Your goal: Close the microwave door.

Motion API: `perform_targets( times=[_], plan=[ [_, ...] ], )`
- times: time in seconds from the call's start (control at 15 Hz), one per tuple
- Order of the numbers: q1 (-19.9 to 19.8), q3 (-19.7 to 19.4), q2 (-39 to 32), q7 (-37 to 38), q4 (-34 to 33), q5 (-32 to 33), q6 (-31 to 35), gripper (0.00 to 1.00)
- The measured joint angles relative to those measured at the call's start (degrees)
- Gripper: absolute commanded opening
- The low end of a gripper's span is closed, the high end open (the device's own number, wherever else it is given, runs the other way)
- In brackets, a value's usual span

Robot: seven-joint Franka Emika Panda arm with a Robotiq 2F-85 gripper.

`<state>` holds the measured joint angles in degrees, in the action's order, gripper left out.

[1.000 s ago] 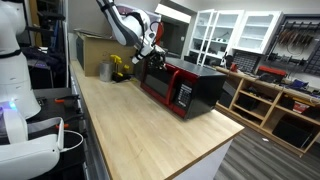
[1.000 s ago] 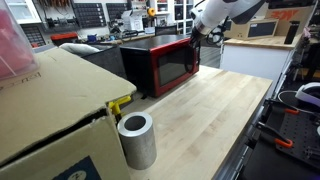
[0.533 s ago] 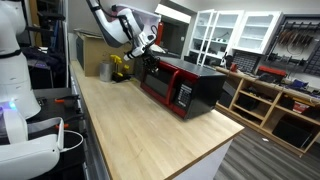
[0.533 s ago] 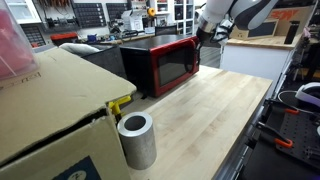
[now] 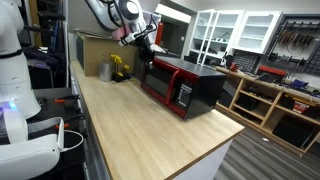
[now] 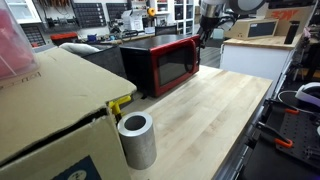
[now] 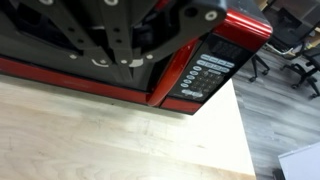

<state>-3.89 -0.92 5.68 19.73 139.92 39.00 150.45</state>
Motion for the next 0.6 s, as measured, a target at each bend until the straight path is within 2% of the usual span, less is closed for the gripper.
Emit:
perform_targets(
  times=[0.33,0.6],
  plan=[
    [0.9,2.0,6.3,-3.1,-3.8,-6.9,-15.8,0.63],
    [1.1,2.7,8.0,-4.1,-7.1,-9.9,-20.8,0.93]
  ],
)
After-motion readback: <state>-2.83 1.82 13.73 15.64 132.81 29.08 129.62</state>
